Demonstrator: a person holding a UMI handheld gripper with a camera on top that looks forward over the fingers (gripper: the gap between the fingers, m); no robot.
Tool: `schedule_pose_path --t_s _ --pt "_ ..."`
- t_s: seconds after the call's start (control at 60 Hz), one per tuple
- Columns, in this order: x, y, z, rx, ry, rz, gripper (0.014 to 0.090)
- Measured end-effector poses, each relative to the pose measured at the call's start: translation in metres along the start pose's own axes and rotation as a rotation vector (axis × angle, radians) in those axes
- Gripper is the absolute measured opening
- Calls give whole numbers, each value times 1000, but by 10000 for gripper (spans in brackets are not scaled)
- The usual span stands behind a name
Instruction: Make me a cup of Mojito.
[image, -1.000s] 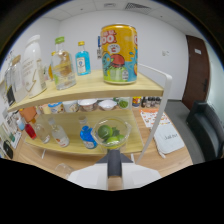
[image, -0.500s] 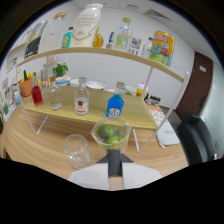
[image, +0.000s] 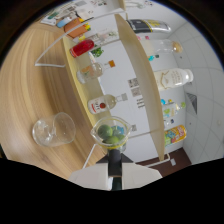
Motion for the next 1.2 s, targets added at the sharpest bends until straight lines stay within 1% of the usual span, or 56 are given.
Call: schedule_pose_path --t_s 0.183,0.35,0.45,0.683,0.783,0.933,1.017,1.067,1.2 --pt "-2 -18 3 97 39 -276 151" --pt "-3 -31 2 159 61 -439 153" --pt "-5 -38 2 184 69 -490 153" --pt "-7 -40 0 193 59 -466 153" --pt "0 -40 -8 180 32 -328 151" --pt "27 -33 -23 147 -13 106 153" --pt "36 -16 -26 119 -55 386 153" --pt "36 -4 -27 108 -102 540 154" --pt "17 43 -19 28 -198 841 153"
